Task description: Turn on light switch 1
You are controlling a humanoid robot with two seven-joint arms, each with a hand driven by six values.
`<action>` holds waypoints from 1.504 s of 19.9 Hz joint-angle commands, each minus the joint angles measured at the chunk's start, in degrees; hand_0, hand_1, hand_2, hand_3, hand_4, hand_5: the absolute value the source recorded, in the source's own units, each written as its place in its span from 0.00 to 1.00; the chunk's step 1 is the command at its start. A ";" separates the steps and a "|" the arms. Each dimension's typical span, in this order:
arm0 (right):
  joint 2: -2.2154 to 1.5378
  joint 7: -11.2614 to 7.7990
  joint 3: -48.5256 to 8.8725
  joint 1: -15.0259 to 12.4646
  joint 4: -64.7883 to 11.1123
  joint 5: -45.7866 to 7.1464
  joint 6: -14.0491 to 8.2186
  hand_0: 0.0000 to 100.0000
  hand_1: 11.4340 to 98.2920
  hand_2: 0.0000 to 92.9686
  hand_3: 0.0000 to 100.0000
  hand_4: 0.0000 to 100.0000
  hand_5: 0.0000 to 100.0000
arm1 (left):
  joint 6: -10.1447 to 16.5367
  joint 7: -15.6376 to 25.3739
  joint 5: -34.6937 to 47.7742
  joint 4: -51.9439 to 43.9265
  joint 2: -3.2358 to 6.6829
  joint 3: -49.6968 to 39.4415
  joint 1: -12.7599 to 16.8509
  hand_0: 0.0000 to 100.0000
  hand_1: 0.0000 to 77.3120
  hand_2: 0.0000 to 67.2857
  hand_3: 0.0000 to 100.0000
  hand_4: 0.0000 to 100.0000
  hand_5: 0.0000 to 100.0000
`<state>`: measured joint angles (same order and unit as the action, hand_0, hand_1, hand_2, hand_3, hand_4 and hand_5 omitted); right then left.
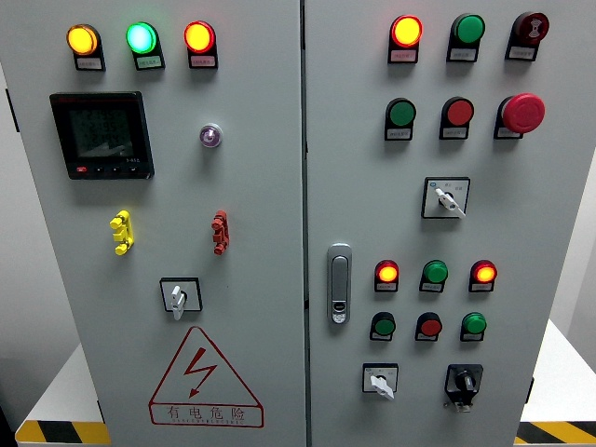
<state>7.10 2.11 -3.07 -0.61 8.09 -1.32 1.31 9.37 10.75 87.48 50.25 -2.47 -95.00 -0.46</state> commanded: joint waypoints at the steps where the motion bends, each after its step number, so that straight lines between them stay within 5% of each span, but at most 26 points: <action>1: 0.02 0.00 -0.09 -0.01 0.00 0.00 -0.08 0.00 0.10 0.00 0.20 0.19 0.10 | -0.32 -3.00 0.14 7.38 -0.69 -2.38 0.19 0.00 0.11 0.17 0.10 0.09 0.13; 9: 0.02 0.00 0.00 -0.01 0.00 0.00 0.00 0.00 0.09 0.00 0.20 0.19 0.10 | -0.14 -8.72 -0.03 28.73 -1.57 -5.37 0.81 0.00 0.19 0.24 0.19 0.29 0.25; 18: 0.02 0.00 0.00 -0.01 0.00 0.00 0.00 0.00 0.10 0.00 0.20 0.19 0.10 | 0.38 -12.41 -0.21 41.68 -1.48 -5.73 0.46 0.00 0.17 0.30 0.49 0.62 0.52; 24: 0.02 0.00 -0.09 -0.01 0.00 0.00 0.00 0.00 0.10 0.00 0.20 0.19 0.11 | 0.65 -16.98 -0.12 41.59 -2.01 -6.87 -4.20 0.00 0.17 0.32 0.63 0.80 0.64; 30: 0.02 0.00 -0.09 -0.01 0.00 0.00 0.00 0.00 0.10 0.00 0.20 0.19 0.11 | 2.49 -18.74 0.32 41.68 -2.36 -6.52 -8.06 0.00 0.28 0.33 0.71 0.94 0.76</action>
<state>7.05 2.11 -3.11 -0.62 8.09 -1.32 1.28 10.88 -6.98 87.73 91.85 -4.74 -101.63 -7.54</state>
